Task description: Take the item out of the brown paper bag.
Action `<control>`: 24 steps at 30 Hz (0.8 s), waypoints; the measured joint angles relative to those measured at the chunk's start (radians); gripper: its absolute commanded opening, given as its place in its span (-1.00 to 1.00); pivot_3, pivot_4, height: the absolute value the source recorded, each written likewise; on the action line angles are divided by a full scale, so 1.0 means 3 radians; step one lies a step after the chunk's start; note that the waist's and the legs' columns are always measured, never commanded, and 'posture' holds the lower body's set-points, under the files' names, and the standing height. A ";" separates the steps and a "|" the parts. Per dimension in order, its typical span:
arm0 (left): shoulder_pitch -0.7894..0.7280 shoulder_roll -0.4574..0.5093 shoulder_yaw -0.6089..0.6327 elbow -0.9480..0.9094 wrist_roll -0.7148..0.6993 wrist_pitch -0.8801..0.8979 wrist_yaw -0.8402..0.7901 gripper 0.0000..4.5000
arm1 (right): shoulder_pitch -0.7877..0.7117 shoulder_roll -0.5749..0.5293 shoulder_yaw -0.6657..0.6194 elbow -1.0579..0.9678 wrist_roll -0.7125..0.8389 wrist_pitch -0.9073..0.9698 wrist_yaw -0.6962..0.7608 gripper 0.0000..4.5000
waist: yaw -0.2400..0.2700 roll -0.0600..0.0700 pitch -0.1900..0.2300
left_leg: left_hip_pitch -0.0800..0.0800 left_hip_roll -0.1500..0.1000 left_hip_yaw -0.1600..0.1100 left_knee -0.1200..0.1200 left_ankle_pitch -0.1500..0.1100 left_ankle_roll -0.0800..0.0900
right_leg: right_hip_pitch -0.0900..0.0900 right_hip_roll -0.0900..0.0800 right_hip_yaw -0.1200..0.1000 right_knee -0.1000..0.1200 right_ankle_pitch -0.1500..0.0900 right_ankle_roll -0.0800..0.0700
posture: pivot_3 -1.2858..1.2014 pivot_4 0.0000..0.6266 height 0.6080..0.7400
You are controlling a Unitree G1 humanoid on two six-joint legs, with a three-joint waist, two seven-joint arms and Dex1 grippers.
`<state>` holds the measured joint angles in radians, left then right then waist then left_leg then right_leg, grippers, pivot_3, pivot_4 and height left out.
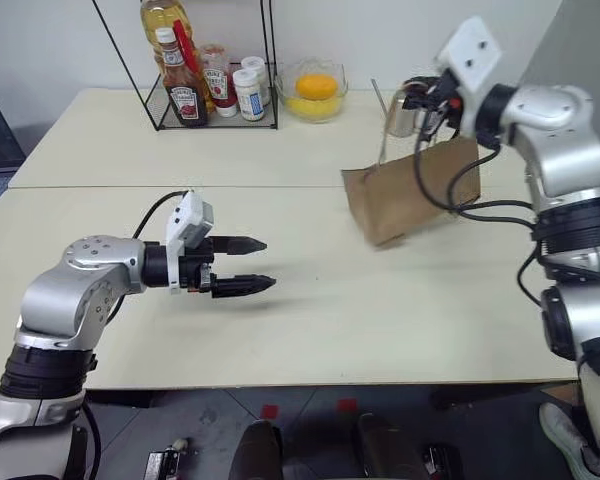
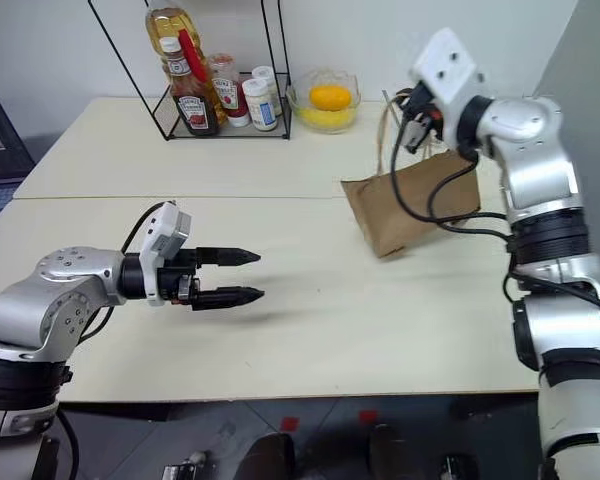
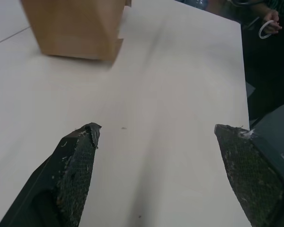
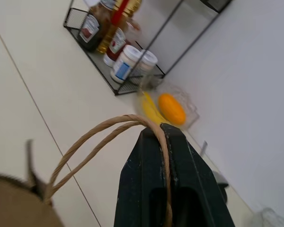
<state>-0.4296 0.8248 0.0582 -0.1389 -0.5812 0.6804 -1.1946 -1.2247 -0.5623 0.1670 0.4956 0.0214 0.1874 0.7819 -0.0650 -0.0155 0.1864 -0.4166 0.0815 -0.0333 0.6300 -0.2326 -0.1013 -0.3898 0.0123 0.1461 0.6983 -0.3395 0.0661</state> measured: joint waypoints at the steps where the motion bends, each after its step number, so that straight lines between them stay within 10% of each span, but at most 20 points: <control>1: 0.0043 0.0000 0.0037 -0.0037 -0.0013 0.0016 0.0041 0.83 | -0.0052 0.0073 0.0013 0.0052 -0.0013 -0.0033 -0.0002 -0.97 | -0.0001 0.0000 0.0000 | 0.0000 0.0000 -0.0001 0.0000 0.0000 0.0000 | 0.0000 -0.0001 -0.0001 0.0000 0.0000 0.0000 | 0.03 -0.52 1.00; 24: 0.0398 0.0099 0.0746 -0.0344 -0.0214 0.0029 0.0531 0.83 | -0.0656 0.1107 0.0032 0.1219 -0.0204 -0.0505 -0.0404 -0.97 | -0.0083 0.0000 0.0000 | -0.0001 0.0000 -0.0021 -0.0001 0.0001 -0.0002 | 0.0001 -0.0002 -0.0025 0.0013 -0.0001 -0.0003 | 0.03 -0.52 1.00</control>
<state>-0.3103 0.8544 0.2821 -0.2421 -0.6455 0.6892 -1.0353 -1.4216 -0.2302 0.1766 0.8613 -0.0399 0.0359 0.6606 -0.0898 -0.0155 0.1865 -0.4170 0.0815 -0.0396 0.6298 -0.2322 -0.1020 -0.3895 0.0118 0.1384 0.7021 -0.3397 0.0651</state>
